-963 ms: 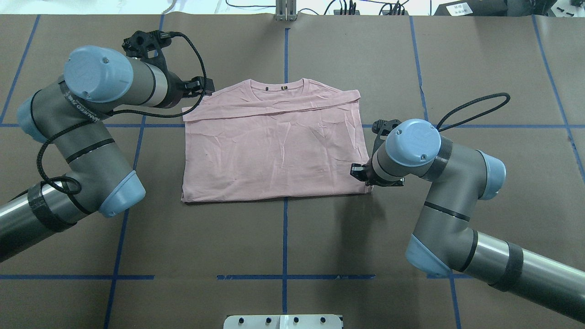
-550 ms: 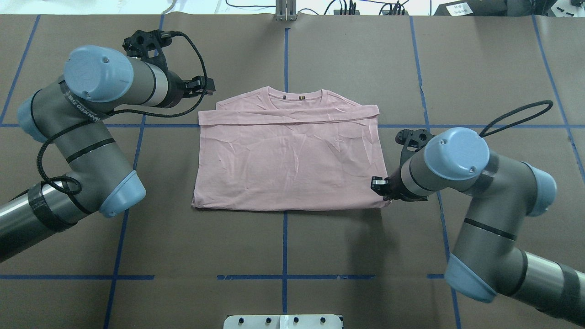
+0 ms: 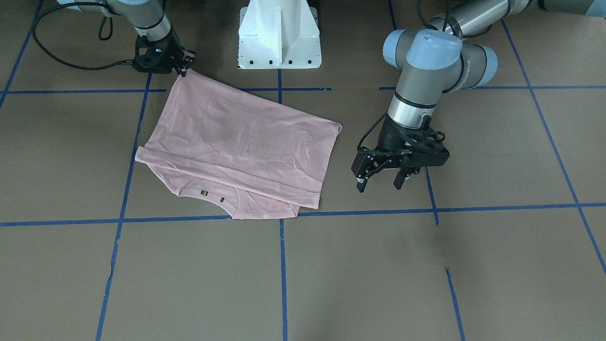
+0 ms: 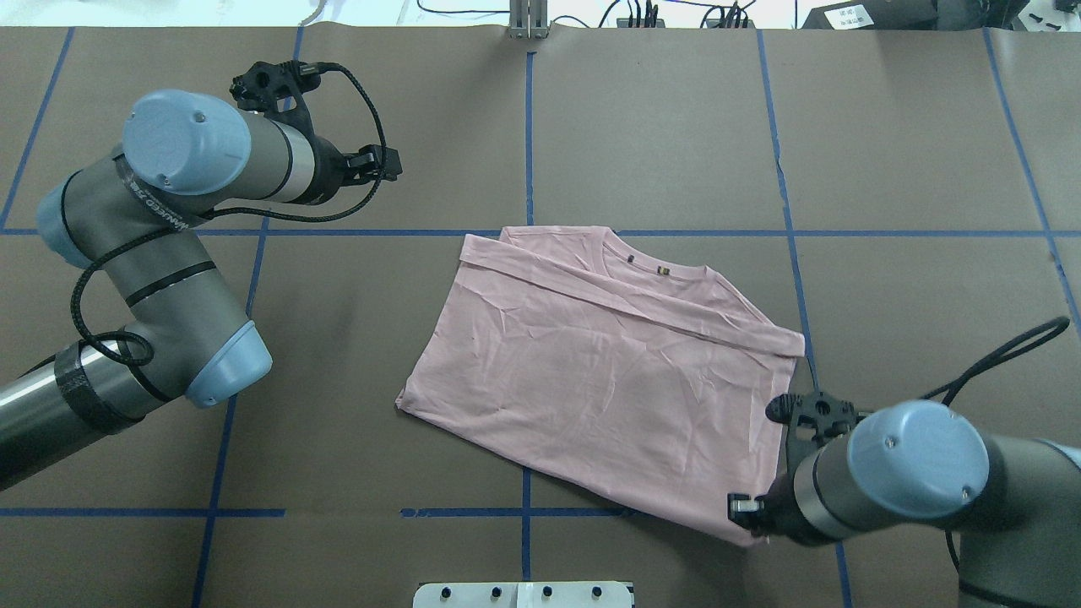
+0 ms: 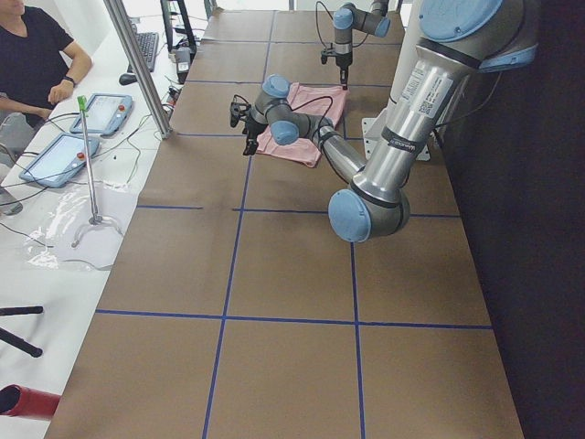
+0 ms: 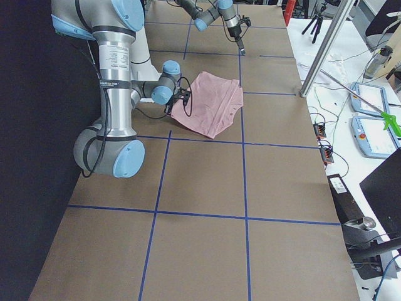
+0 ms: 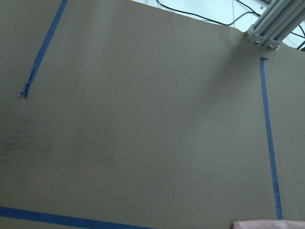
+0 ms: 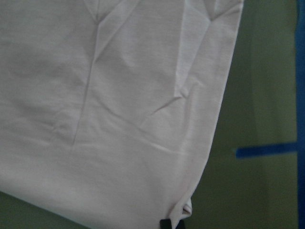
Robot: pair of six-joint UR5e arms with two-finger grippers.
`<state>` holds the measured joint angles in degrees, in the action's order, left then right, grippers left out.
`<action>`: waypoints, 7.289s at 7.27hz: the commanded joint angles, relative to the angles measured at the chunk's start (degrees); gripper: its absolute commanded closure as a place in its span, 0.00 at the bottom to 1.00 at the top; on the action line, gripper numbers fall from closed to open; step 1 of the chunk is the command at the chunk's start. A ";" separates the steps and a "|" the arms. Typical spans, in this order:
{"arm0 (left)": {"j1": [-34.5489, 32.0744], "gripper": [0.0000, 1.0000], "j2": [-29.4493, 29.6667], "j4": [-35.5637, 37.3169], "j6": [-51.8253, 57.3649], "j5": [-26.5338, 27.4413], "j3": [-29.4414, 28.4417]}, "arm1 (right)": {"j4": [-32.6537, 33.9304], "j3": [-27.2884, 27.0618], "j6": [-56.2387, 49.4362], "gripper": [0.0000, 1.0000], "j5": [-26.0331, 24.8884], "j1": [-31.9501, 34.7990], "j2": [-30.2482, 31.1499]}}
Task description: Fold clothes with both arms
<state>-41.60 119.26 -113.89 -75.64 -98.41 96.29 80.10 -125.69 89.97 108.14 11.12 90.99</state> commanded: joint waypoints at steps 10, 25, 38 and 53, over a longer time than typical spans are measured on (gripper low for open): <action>22.68 0.06 0.89 20.90 -32.45 3.48 8.74 | -1.00 -4.48 4.34 0.00 -7.68 13.58 -13.73; 24.29 1.00 0.36 20.73 -32.73 5.78 6.01 | -0.82 -4.13 4.60 0.00 -7.59 13.85 -13.65; 4.63 1.00 12.20 11.95 -16.24 6.92 -13.20 | -0.91 -2.90 4.69 0.00 -7.85 14.46 -13.74; 0.90 0.00 4.61 -6.50 -16.25 -0.96 -10.15 | -0.12 -1.84 4.16 0.00 -8.21 15.34 -13.74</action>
<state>-41.64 129.69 -127.10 -88.31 -95.95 75.84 79.70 -127.66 94.48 99.86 26.40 77.10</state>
